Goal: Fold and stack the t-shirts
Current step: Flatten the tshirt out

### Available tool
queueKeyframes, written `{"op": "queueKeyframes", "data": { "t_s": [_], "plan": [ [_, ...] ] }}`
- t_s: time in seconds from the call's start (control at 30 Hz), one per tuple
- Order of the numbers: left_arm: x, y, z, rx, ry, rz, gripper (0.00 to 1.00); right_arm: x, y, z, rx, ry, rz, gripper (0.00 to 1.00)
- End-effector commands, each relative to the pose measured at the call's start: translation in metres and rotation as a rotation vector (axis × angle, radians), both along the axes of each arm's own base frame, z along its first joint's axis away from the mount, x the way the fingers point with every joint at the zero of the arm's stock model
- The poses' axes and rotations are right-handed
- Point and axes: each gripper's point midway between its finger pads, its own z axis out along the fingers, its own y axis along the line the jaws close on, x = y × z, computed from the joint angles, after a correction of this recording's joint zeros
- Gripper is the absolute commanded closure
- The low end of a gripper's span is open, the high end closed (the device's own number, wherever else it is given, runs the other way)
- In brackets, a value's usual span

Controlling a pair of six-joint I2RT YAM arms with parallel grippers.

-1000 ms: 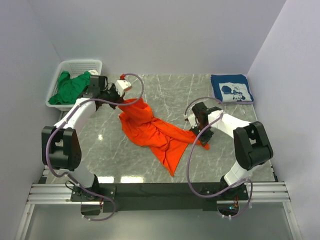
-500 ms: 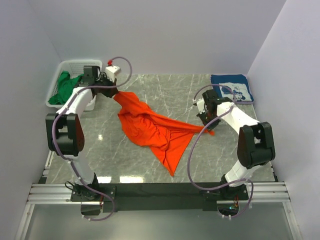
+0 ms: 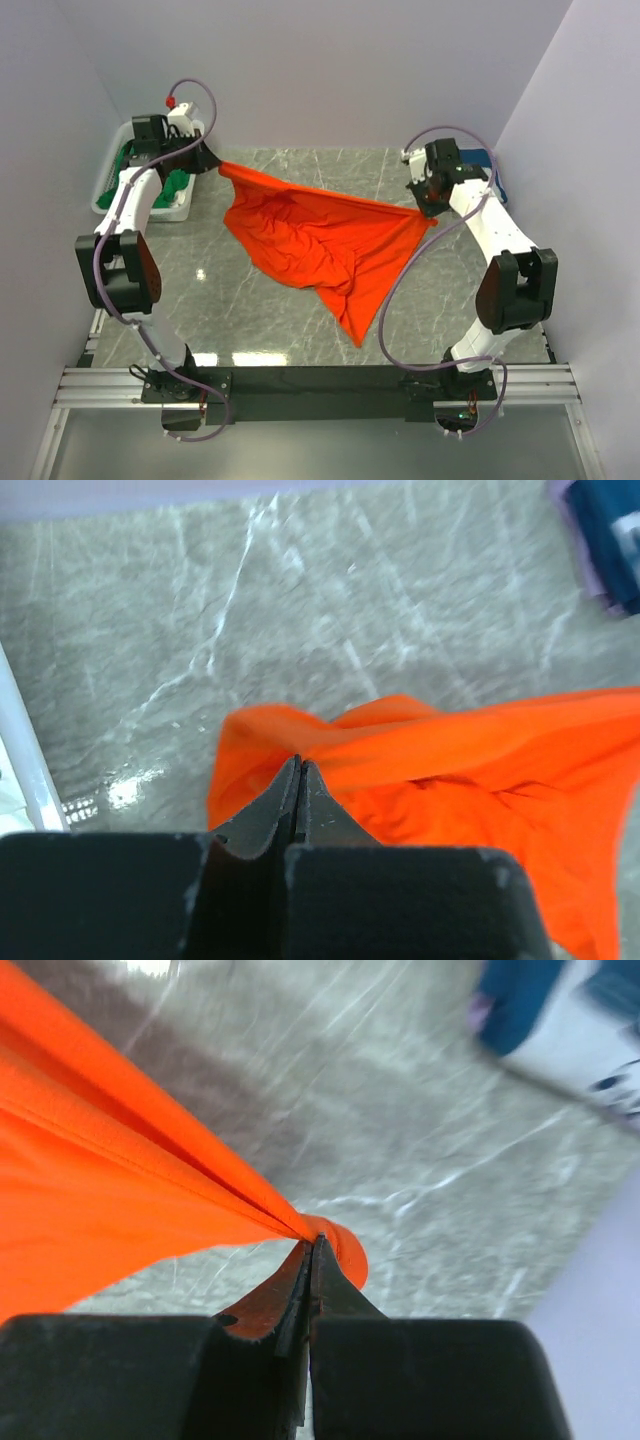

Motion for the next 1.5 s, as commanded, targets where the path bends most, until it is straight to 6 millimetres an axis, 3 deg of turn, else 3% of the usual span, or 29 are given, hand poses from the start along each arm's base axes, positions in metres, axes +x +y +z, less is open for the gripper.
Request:
{"op": "queueKeyframes", "data": {
  "t_s": [0.0,0.17,0.2,0.27,0.4,0.43,0.5,0.53,0.57,0.73,0.87,1.0,1.1,1.17,1.23,1.27,1.33,1.37,1.43,1.47],
  "plan": [
    [-0.014,-0.001,0.112,-0.086,-0.209,0.033,0.99,0.017,-0.014,0.058,-0.026,-0.141,-0.031,1.00],
    [-0.049,0.015,0.197,-0.127,-0.393,0.118,0.99,0.019,-0.026,0.139,-0.027,-0.358,-0.077,1.00],
    [-0.056,0.019,0.206,-0.126,-0.415,0.139,0.99,0.019,-0.028,0.155,-0.028,-0.407,-0.080,1.00],
    [-0.071,0.020,0.226,-0.124,-0.474,0.154,0.99,0.009,-0.034,0.186,-0.033,-0.494,-0.097,1.00],
    [-0.124,0.016,0.279,-0.115,-0.616,0.186,0.99,-0.014,-0.040,0.238,-0.026,-0.659,-0.126,1.00],
    [-0.135,0.016,0.287,-0.113,-0.638,0.193,0.99,-0.028,-0.043,0.257,-0.021,-0.719,-0.133,1.00],
    [-0.168,0.011,0.309,-0.108,-0.710,0.201,0.99,-0.044,-0.047,0.277,-0.021,-0.789,-0.151,1.00],
    [-0.180,0.011,0.316,-0.102,-0.739,0.213,0.99,-0.063,-0.049,0.296,-0.014,-0.856,-0.157,1.00],
    [-0.204,0.008,0.327,-0.099,-0.789,0.219,0.99,-0.073,-0.051,0.304,-0.011,-0.890,-0.163,1.00],
    [-0.265,0.011,0.351,-0.106,-0.879,0.313,0.99,-0.140,-0.062,0.356,-0.006,-1.093,-0.189,1.00],
    [-0.324,0.008,0.384,-0.132,-0.989,0.361,0.99,-0.185,-0.067,0.396,-0.002,-1.233,-0.189,1.00],
    [-0.358,0.007,0.401,-0.149,-1.007,0.395,0.99,-0.218,-0.071,0.433,-0.008,-1.341,-0.187,1.00],
    [-0.359,0.011,0.404,-0.149,-0.973,0.425,0.99,-0.206,-0.070,0.433,-0.033,-1.316,-0.171,1.00],
    [-0.345,0.014,0.399,-0.153,-0.926,0.434,0.99,-0.185,-0.066,0.420,-0.048,-1.265,-0.145,1.00],
    [-0.328,0.016,0.389,-0.150,-0.881,0.434,0.99,-0.152,-0.060,0.394,-0.057,-1.179,-0.114,1.00],
    [-0.307,0.020,0.375,-0.149,-0.822,0.438,0.99,-0.141,-0.057,0.384,-0.054,-1.151,-0.102,1.00],
    [-0.284,0.023,0.356,-0.146,-0.755,0.438,0.99,-0.107,-0.047,0.351,-0.046,-1.056,-0.057,1.00],
    [-0.258,0.027,0.332,-0.140,-0.676,0.441,0.99,-0.093,-0.043,0.333,-0.039,-1.012,-0.046,1.00],
    [-0.234,0.026,0.306,-0.139,-0.609,0.409,0.99,-0.066,-0.037,0.303,-0.039,-0.930,-0.015,1.00],
    [-0.210,0.029,0.270,-0.138,-0.512,0.408,0.99,-0.056,-0.034,0.290,-0.041,-0.903,-0.004,1.00]
  ]
}}
